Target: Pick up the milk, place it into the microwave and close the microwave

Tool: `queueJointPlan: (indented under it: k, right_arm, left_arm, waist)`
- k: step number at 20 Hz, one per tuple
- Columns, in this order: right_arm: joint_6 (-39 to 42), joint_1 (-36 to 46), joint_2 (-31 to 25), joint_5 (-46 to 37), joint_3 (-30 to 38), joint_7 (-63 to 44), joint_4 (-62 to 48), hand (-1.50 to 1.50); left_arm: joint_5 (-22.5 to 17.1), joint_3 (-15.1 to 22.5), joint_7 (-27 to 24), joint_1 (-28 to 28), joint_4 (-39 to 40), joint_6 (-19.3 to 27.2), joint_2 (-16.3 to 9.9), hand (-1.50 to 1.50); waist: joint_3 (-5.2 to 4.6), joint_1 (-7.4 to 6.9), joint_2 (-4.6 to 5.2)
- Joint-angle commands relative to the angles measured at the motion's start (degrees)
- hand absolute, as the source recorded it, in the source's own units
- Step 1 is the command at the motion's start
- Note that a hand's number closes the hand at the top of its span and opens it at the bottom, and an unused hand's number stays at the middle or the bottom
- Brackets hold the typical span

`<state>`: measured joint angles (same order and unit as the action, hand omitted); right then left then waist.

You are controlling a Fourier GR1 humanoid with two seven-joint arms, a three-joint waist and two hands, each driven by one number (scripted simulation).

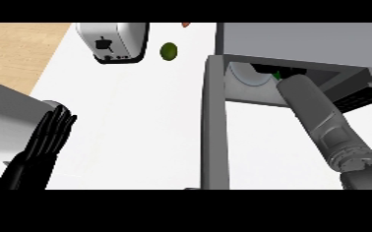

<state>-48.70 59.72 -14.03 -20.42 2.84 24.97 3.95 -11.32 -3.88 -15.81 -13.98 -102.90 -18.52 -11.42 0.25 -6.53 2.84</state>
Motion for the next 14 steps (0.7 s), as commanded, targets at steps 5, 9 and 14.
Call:
queueJointPlan:
  k: [5,9,14]
  right_arm:
    - [8.9,-2.0,1.0,3.0,2.9,6.1,2.2,-1.5]
    - [9.8,-3.9,3.3,5.0,4.9,11.0,3.9,-1.5]
    - [12.4,-4.8,4.6,8.5,8.5,14.0,4.6,-1.5]
  left_arm:
    - [0.0,1.5,-1.2,-1.6,-0.1,-1.2,1.0,-1.5]
    - [1.0,2.7,-3.0,-1.1,1.2,-2.0,1.6,-1.5]
    - [1.4,3.1,-3.5,-2.0,0.5,-2.1,2.0,-1.5]
  waist:
    - [0.1,0.32,-0.3]
    - [0.09,0.54,-0.22]
    - [0.01,1.66,-0.96]
